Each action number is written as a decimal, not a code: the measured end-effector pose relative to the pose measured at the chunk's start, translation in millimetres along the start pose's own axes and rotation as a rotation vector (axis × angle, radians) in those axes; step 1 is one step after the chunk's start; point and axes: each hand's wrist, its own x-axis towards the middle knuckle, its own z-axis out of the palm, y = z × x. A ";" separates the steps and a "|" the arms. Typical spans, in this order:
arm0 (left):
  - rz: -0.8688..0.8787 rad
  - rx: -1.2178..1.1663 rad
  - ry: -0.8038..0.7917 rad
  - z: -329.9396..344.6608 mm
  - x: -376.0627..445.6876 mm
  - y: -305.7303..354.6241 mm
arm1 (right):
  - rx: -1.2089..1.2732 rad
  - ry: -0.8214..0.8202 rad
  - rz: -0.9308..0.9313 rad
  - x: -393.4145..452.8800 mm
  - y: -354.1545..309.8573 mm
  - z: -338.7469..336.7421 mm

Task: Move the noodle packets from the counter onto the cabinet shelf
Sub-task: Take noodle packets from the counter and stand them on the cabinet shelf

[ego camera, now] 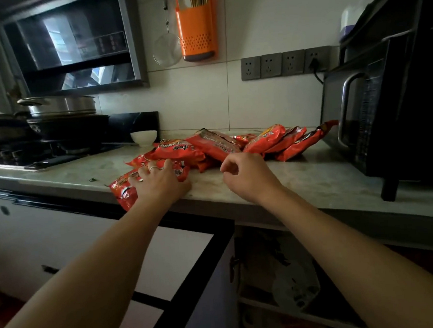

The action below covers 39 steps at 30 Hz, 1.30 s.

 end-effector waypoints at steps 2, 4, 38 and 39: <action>0.008 0.021 -0.017 1.3 6.6 3.1 | -0.092 0.025 0.020 25.5 8.0 6.6; 0.019 0.029 -0.023 4.1 8.5 7.5 | -0.210 0.025 0.070 51.0 17.4 16.4; 0.372 -0.657 0.318 -45.4 -81.1 -4.3 | -0.038 0.227 0.181 -84.1 -13.4 -56.6; 0.335 -0.797 0.346 -57.7 -93.0 1.2 | 0.012 0.251 0.188 -96.7 -19.1 -65.3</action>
